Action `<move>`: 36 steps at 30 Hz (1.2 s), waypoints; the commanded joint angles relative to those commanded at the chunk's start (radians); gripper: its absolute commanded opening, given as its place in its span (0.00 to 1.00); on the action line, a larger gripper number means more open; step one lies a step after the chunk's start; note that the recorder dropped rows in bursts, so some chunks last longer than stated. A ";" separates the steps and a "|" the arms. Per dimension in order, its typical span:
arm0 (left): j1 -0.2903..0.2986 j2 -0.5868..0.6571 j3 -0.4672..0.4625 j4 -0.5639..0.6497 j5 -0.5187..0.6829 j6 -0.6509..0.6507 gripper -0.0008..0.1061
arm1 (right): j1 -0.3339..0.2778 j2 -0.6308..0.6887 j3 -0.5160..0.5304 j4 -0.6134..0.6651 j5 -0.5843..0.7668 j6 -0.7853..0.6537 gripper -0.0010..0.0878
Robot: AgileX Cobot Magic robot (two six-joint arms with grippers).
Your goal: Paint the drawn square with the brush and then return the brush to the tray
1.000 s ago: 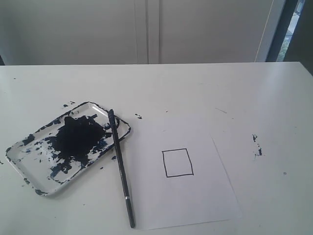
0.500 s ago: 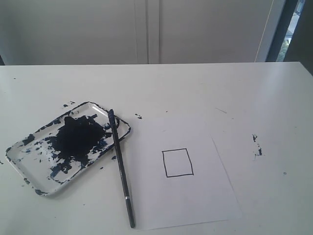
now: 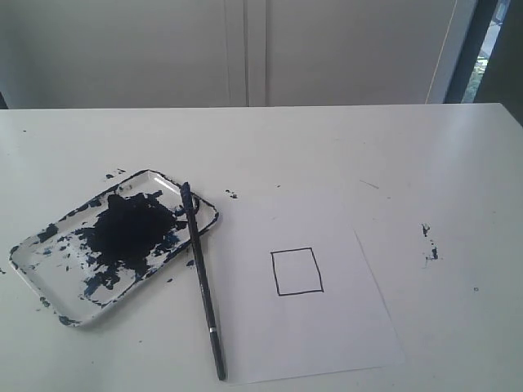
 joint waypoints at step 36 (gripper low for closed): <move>0.000 0.022 -0.356 0.075 0.676 0.232 0.01 | 0.000 0.301 -0.519 0.765 0.717 -0.718 0.01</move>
